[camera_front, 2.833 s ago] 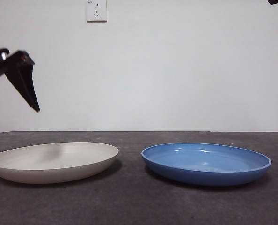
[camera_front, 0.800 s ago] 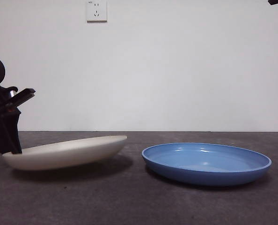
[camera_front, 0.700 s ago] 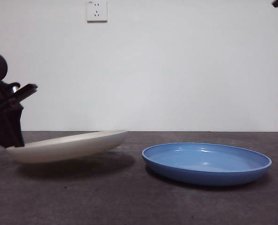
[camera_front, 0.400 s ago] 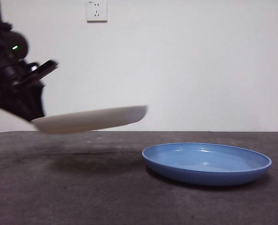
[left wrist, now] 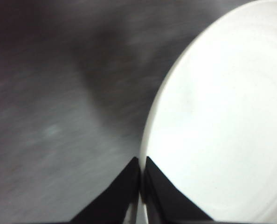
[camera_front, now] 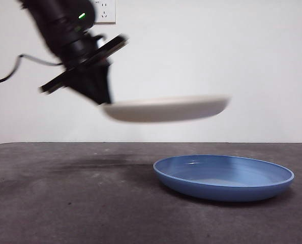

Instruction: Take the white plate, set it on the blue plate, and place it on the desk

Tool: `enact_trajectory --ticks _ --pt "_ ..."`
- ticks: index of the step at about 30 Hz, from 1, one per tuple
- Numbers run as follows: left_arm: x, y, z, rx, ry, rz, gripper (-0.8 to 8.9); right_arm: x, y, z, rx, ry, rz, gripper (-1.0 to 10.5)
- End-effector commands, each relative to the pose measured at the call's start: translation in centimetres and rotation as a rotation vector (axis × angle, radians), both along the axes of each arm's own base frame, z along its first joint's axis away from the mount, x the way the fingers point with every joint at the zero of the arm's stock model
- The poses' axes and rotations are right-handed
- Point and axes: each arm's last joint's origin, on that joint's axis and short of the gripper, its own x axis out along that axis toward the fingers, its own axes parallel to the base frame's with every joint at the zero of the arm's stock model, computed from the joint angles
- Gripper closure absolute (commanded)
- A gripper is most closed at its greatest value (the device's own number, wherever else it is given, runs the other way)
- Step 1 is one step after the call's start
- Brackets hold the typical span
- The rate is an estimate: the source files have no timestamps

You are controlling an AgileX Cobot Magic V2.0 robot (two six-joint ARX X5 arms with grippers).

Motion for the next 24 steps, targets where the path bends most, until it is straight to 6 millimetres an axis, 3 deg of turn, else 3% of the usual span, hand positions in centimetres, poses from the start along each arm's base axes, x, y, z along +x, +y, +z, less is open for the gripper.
enact_trajectory --ticks 1,12,19,24 --pt "0.7 -2.7 -0.2 -0.006 0.007 -0.033 8.03 -0.7 -0.1 0.5 -0.007 -0.028 0.000 3.5" --pt "2.5 -9.3 -3.1 0.041 0.079 -0.145 8.03 -2.0 -0.3 0.3 0.001 -0.016 0.008 3.5" --pt "2.9 -10.7 -5.6 0.084 0.117 -0.157 8.03 -2.0 -0.3 0.3 0.001 -0.016 0.008 3.5" --pt "3.0 -10.7 -6.1 0.100 0.124 -0.148 8.03 -2.0 -0.3 0.3 0.001 -0.016 0.009 3.5"
